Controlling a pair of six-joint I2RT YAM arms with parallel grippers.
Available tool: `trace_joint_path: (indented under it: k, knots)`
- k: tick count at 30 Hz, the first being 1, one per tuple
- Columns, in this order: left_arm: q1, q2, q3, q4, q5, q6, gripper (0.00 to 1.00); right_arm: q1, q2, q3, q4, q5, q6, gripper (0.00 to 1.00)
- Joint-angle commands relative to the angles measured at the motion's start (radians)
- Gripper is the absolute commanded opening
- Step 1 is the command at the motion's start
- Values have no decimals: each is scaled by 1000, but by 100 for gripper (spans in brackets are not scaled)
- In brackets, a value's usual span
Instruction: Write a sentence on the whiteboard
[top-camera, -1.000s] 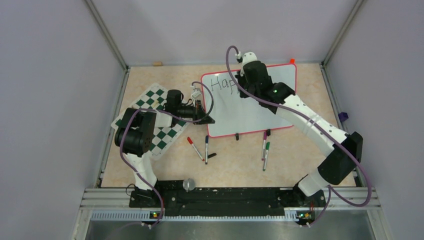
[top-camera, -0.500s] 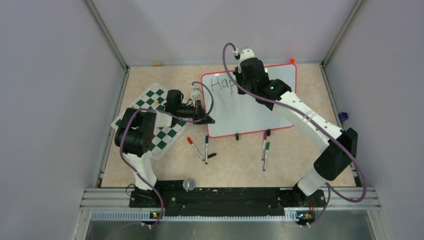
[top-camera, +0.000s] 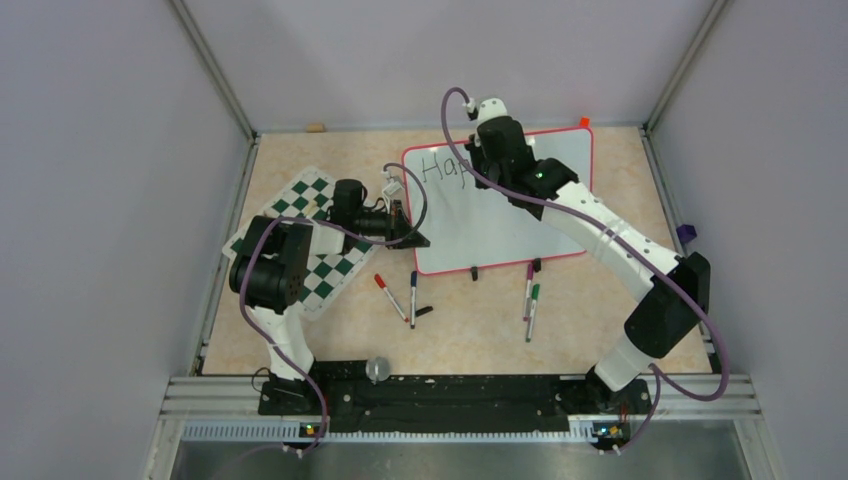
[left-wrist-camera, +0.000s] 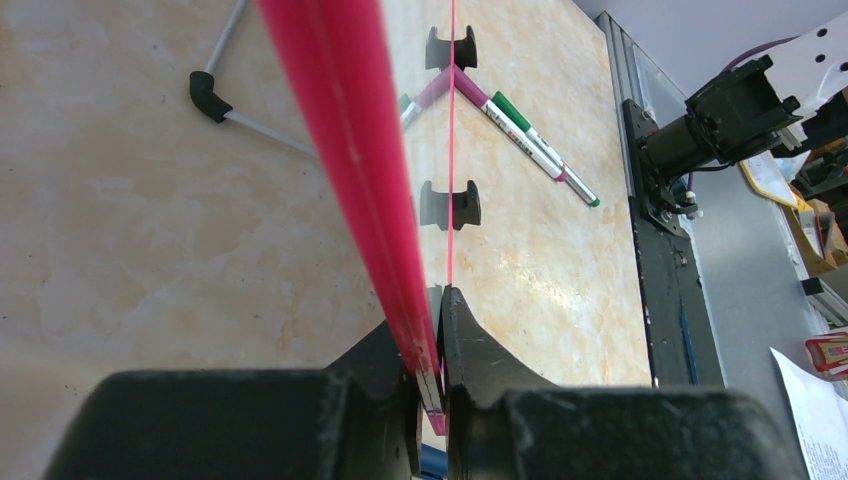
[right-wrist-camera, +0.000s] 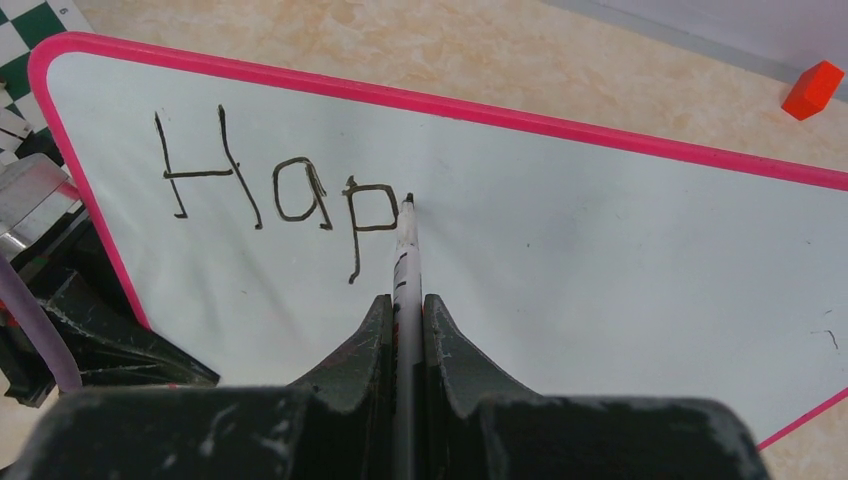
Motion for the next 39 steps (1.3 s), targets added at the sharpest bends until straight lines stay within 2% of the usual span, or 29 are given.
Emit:
trace_joint_path:
  k: [1,17,39]
  knots:
    - [-21,29,-38,-34,1,100,0,-9,9,43,43,32,-15,0]
    - [-20,29,-38,-32,1,100,0,-9,-10,9,32,96,-21,0]
    - [-21,26,-39,-34,3,100,0,-9,-25,-25,5,-1,-17,0]
